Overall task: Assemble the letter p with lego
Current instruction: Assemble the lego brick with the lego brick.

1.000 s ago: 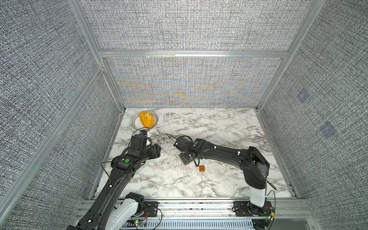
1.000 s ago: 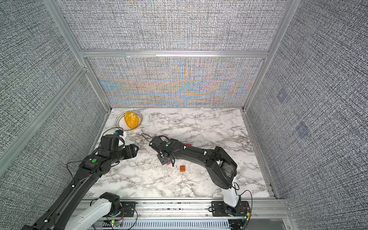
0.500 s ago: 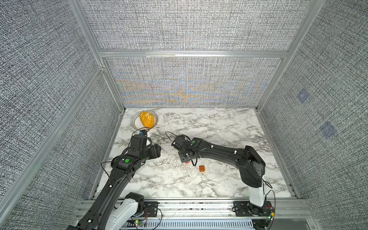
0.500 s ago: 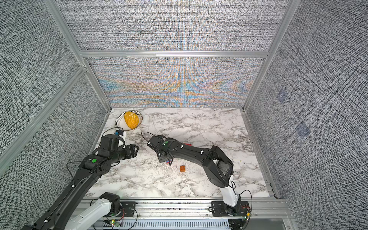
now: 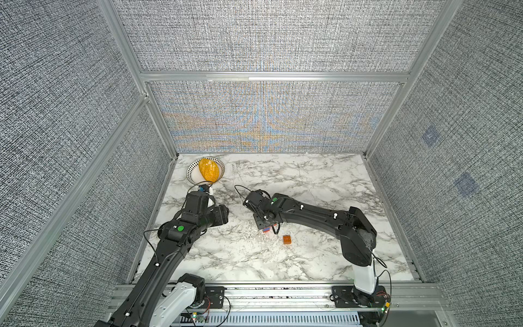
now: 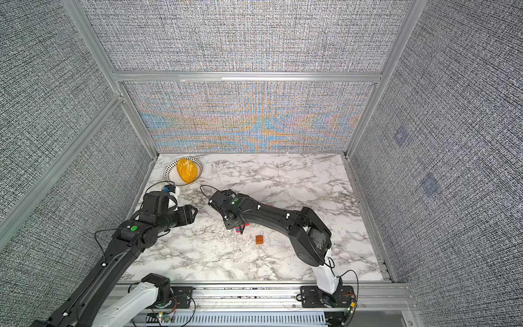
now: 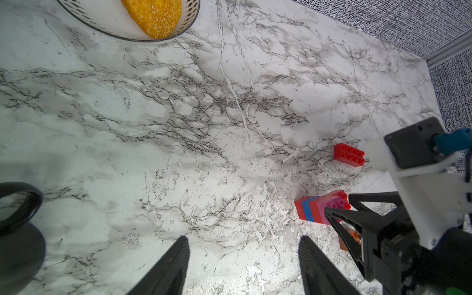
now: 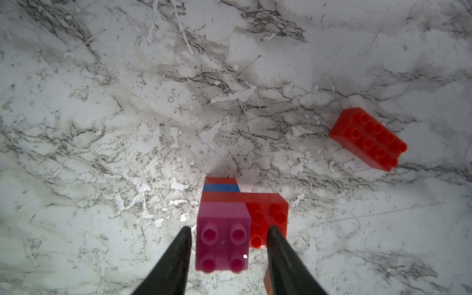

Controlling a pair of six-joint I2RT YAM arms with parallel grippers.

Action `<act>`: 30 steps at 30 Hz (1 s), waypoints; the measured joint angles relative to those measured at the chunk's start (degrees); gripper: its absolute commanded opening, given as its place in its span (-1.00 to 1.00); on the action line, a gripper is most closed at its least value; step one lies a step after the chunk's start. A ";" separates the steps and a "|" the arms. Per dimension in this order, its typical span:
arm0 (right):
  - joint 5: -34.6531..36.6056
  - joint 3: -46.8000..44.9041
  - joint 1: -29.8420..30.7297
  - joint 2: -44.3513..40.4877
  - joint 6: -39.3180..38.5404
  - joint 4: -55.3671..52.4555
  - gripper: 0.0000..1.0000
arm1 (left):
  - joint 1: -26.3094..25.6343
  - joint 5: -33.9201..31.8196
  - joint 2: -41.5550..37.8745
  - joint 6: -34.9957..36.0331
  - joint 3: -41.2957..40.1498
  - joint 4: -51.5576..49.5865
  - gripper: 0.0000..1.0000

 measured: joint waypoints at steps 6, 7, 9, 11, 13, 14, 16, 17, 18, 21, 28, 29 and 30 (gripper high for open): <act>-0.02 1.44 0.59 -0.61 -0.61 -0.04 0.02 | 0.00 0.39 0.00 0.02 -0.31 0.24 0.40; 0.00 1.84 0.63 -1.18 -0.61 0.00 0.02 | 0.00 1.07 -0.07 0.04 -0.39 0.33 0.40; 0.04 2.25 0.55 -2.89 -1.09 0.07 0.01 | 0.00 2.97 -0.33 0.50 -0.59 1.14 0.41; 0.13 2.12 -0.39 -5.75 -2.12 0.48 0.01 | -0.02 6.97 -0.81 1.57 -1.31 3.63 0.40; 0.24 0.90 -2.27 -9.22 -3.21 1.55 0.01 | -0.13 11.15 -1.27 1.88 -2.78 6.99 0.40; 0.28 -0.35 -3.65 -11.47 -3.96 2.32 0.01 | -0.48 13.16 -1.73 2.05 -3.98 9.11 0.40; -0.09 -3.23 -6.54 -15.85 -5.88 3.87 0.01 | -1.57 15.96 -2.86 2.51 -6.14 12.26 0.40; -0.68 -4.94 -8.28 -18.34 -7.15 4.66 0.01 | -2.51 16.98 -3.54 2.99 -7.19 14.05 0.40; -1.29 -6.34 -9.70 -20.35 -8.35 5.55 0.01 | -3.52 17.51 -4.09 3.32 -8.02 15.63 0.38; -2.99 -11.21 -15.02 -27.30 -13.11 8.74 0.01 | -8.02 17.53 -5.38 5.84 -10.47 20.52 0.33; -6.45 -19.39 -24.26 -40.59 -24.20 15.23 0.04 | -14.78 16.09 2.89 17.11 -3.37 21.44 0.42; -6.93 -20.65 -25.05 -42.40 -25.44 16.31 0.08 | -15.17 16.04 4.33 18.97 -1.25 20.70 0.46; -7.48 -21.79 -25.57 -43.87 -26.40 17.27 0.11 | -15.72 16.04 5.40 20.65 0.28 20.04 0.48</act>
